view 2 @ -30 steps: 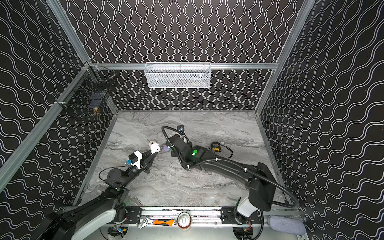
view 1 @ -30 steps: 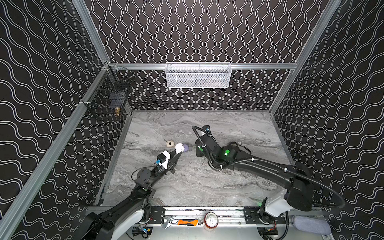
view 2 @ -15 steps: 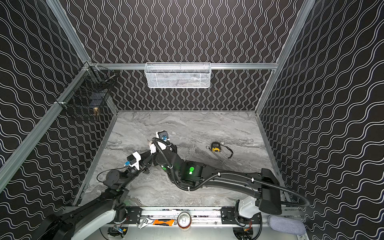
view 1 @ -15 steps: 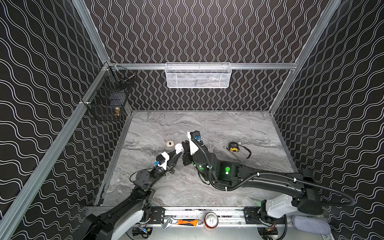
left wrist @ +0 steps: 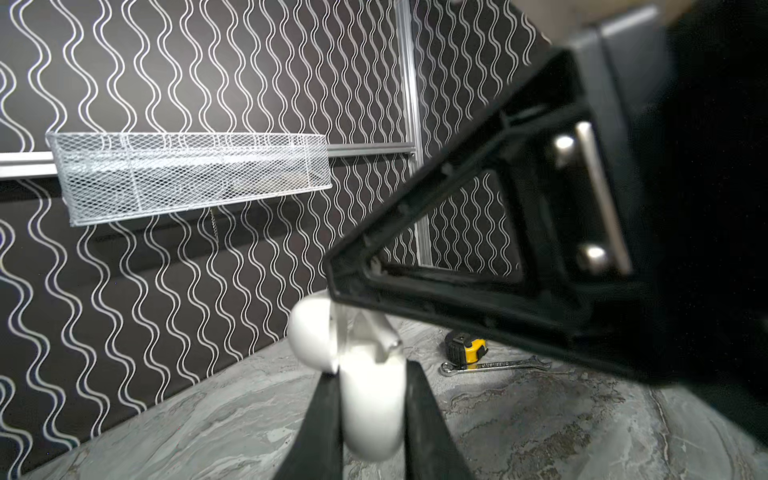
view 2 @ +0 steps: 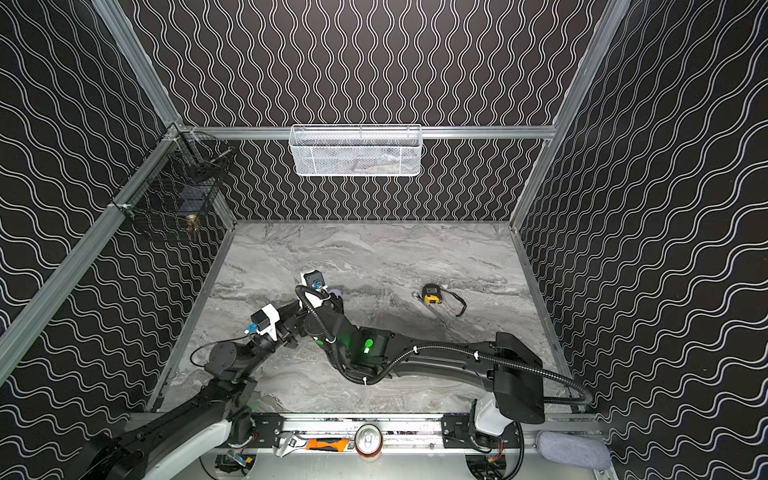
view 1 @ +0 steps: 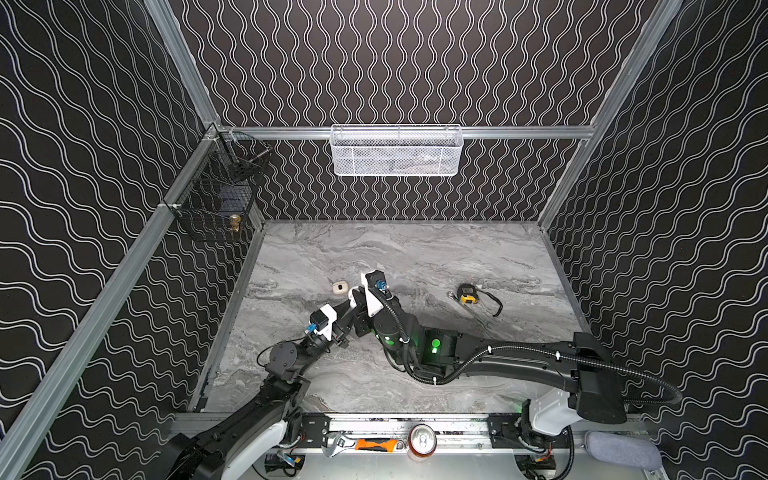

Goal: Insert the wireless bluetooth earbuds into the charging case
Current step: 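Lift the earbud and carry it to the case in the left gripper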

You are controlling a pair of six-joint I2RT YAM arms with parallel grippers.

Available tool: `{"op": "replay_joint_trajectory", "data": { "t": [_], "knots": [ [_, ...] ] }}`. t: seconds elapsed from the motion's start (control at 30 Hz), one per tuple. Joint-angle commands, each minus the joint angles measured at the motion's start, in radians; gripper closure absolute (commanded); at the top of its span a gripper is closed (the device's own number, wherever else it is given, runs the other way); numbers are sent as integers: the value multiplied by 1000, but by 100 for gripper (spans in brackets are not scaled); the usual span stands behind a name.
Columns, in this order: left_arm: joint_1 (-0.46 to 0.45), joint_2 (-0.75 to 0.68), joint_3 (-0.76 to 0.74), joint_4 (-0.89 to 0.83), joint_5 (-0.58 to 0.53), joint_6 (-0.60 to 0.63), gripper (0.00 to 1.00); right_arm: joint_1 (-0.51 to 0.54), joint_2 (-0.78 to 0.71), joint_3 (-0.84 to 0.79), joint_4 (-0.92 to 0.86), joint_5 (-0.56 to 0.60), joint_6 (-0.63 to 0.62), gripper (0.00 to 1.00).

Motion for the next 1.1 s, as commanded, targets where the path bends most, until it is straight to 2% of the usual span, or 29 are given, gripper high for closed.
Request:
{"op": "replay_joint_trajectory", "data": {
  "t": [0.0, 0.37, 0.57, 0.93, 1.07],
  "knots": [
    [1, -2, 3, 26, -7, -8, 100, 1, -11, -30, 86, -8, -29, 91],
    [0, -18, 1, 12, -8, -1, 100, 3, -3, -66, 157, -21, -57, 93],
    [1, -16, -1, 24, -10, -6, 100, 8, -20, -63, 218, -15, -114, 95],
    [-1, -28, 0, 18, -8, -7, 100, 7, 50, -99, 444, 93, -276, 95],
    [-1, -29, -1, 19, -13, -7, 100, 9, 72, -104, 470, 103, -299, 96]
  ]
}}
